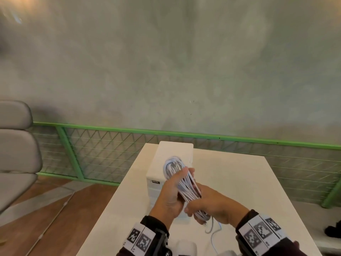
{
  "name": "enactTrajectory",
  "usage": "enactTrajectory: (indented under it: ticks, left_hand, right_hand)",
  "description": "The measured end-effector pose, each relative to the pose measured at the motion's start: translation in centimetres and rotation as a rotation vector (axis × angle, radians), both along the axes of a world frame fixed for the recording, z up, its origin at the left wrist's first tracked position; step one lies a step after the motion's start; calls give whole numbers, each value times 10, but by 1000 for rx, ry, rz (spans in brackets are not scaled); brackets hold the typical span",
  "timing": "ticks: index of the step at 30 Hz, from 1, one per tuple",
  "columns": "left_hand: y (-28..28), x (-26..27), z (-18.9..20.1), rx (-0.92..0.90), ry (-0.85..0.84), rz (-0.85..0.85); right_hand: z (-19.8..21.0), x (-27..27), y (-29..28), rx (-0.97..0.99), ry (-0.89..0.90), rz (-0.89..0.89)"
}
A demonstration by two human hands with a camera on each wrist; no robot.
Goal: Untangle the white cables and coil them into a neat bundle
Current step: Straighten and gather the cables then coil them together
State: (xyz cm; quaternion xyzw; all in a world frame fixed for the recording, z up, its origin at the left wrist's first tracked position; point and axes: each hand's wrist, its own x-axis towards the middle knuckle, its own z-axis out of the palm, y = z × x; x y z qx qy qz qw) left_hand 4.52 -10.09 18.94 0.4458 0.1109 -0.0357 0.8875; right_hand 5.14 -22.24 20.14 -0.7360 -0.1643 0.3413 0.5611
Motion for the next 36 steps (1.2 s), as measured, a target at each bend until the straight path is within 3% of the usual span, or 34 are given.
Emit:
enactTrajectory:
  ticks: [4,7,11,14,17,19,22,25,30,36]
  left_hand:
    - [11,5,2,44,-38,26]
    - [11,10,0,183,44,120]
    - [14,17,-2,633,87,270]
    - [16,17,2,1004,82,237]
    - [14,24,-6,1134,102,194]
    - [13,27,-13,1031,153,190]
    - [9,26,-15,469,212,124]
    - [5,22,-9,146,164,-21]
    - [-12,18,-5,41,88,-112]
    - [2,18,6,71,38,34]
  right_hand:
    - [0,2,-4,-202,-10,42]
    - [4,2,3,-458,-221,37]
    - [3,-8,16,-937,-806,7]
    - [-7,-12,22,-1053,-935,-22]
    - [-15,-11,18,-1073,-971,-18]
    - [-18,-9,15,-1060,-990,-25]
    - [-20,-3,9,-969,-937,-62]
    - [-17,3,7,-752,-772,-123]
    - [-11,8,21,-387,-550,-156]
    - [-1,16,15,-430,-456,-36]
